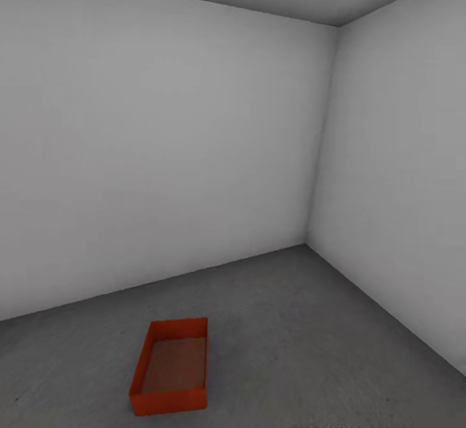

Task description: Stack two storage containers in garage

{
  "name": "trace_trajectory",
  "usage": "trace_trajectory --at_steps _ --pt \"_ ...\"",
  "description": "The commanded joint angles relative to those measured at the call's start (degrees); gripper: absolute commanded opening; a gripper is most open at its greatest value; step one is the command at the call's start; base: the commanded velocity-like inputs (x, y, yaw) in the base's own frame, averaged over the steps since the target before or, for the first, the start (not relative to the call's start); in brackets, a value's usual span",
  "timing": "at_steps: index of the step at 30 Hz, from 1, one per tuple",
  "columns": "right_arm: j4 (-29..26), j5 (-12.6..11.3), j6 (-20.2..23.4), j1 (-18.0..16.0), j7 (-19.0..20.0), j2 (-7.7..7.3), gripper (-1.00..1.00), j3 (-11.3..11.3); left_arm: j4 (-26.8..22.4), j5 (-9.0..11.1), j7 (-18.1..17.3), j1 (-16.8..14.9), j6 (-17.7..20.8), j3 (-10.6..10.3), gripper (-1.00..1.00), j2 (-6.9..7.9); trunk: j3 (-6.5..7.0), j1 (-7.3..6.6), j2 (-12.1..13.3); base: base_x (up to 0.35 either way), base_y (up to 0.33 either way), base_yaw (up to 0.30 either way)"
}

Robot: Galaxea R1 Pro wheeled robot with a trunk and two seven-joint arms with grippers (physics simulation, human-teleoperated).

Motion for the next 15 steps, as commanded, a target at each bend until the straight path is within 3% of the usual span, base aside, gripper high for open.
trace_trajectory --at_steps 1,15 --pt "0.17 -0.55 -0.32 -0.06 -0.10 0.03 1.00 0.46 0.04 0.48 0.11 0.01 -0.22 -0.18 1.00 -0.03 0.01 0.02 -0.04 0.000 0.000 -0.283" --pt "0.21 -0.54 -0.31 -0.06 -0.10 -0.02 1.00 0.46 0.04 0.50 0.10 -0.01 -0.22 -0.19 1.00 -0.15 0.45 0.02 -0.04 0.000 0.000 -0.283"
